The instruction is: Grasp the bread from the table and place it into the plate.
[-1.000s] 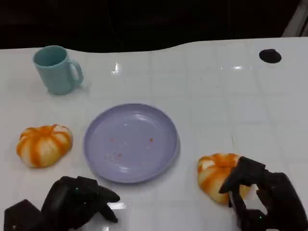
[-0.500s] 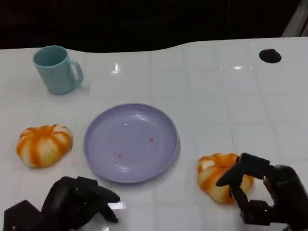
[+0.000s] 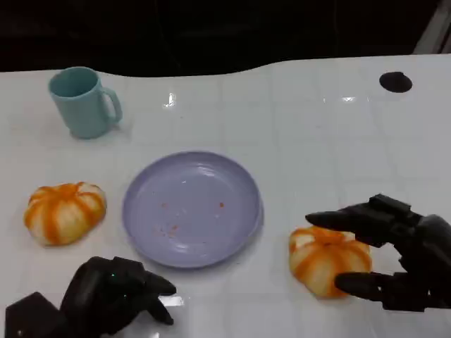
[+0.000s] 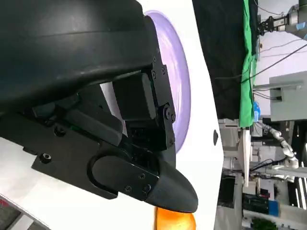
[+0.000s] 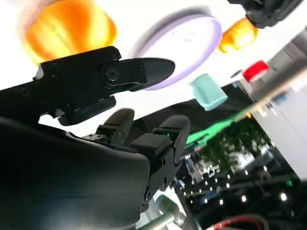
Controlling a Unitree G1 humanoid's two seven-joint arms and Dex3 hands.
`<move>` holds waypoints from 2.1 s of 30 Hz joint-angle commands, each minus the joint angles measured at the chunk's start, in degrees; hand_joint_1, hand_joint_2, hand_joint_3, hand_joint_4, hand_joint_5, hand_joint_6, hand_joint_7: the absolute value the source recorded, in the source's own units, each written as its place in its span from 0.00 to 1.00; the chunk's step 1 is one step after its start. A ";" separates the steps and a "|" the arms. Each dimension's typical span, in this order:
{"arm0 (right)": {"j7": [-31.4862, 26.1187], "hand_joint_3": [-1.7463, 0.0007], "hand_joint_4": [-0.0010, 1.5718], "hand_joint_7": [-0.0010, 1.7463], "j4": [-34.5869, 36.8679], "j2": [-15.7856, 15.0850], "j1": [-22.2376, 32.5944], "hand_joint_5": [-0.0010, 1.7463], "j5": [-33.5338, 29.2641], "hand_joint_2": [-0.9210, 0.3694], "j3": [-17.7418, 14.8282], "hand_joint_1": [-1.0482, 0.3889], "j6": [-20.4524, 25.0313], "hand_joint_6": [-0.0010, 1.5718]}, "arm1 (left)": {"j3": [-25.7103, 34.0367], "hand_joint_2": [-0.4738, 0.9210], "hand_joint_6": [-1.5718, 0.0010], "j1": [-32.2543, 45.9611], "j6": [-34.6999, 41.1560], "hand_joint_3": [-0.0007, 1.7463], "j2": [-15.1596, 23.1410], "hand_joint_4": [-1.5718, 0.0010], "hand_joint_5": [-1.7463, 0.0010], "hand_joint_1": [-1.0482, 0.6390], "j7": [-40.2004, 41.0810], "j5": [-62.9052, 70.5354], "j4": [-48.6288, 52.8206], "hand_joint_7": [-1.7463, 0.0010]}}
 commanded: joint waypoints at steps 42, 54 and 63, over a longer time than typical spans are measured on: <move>-4.04 0.95 0.04 0.01 15.05 -9.48 -16.91 0.12 -28.44 0.00 21.23 0.30 19.99 0.15 | -0.36 0.99 0.00 2.40 1.35 0.00 -0.07 0.11 0.52 0.00 0.99 -0.08 -3.74 0.88; -13.48 0.87 0.49 0.06 28.40 -7.46 -22.30 0.37 -25.87 0.00 24.73 0.48 15.06 0.53 | -0.51 0.99 0.00 2.49 1.50 0.00 -0.26 0.11 0.52 0.00 1.32 0.12 -4.17 0.88; -34.58 0.60 0.53 0.79 39.09 -4.76 -25.17 1.00 -25.74 0.18 25.82 0.57 8.26 0.49 | -0.76 1.00 0.00 2.66 1.27 0.00 -0.23 0.11 0.52 0.00 1.91 0.77 -4.34 0.88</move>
